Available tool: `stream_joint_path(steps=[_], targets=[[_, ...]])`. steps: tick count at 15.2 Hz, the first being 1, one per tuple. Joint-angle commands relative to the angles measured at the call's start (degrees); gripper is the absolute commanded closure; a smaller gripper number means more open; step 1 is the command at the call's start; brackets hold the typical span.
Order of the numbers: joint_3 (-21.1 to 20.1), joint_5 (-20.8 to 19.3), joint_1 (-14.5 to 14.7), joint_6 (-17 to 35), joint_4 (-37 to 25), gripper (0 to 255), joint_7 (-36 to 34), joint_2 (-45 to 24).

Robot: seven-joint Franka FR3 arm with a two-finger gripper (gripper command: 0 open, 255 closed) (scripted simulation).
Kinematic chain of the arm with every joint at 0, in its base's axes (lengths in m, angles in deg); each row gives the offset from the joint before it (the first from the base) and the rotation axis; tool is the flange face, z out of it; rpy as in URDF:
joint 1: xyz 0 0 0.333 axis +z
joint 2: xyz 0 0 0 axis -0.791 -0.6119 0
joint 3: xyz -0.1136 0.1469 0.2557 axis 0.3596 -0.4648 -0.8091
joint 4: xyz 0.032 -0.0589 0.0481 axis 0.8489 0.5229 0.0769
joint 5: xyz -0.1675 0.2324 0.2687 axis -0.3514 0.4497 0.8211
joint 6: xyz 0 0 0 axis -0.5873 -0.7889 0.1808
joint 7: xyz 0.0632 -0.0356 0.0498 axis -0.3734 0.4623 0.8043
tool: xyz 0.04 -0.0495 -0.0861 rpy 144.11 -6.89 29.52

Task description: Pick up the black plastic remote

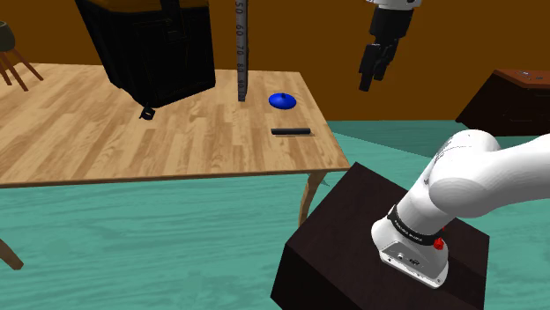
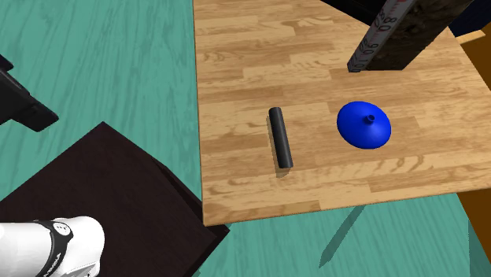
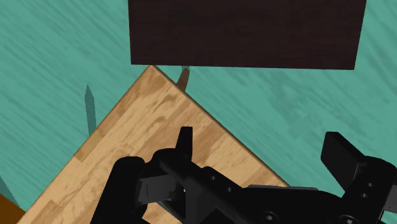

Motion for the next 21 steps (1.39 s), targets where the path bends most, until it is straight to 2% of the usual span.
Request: stream_joint_path(steps=[1, 7, 13, 17, 21], targets=[[0.0, 0.0, 0.0, 0.0, 0.0, 0, 0.0, 0.0], [6.8, -4.3, 0.6, 10.8, 4.3, 0, 10.4, -5.7], [13.6, -6.8, 1.8, 22.2, 5.3, 0, 20.6, -15.3], [17.9, -6.7, 3.2, 29.6, 4.1, 0, 27.8, -23.5], [21.7, -4.4, 5.0, 36.4, 1.4, 0, 35.9, -32.9]])
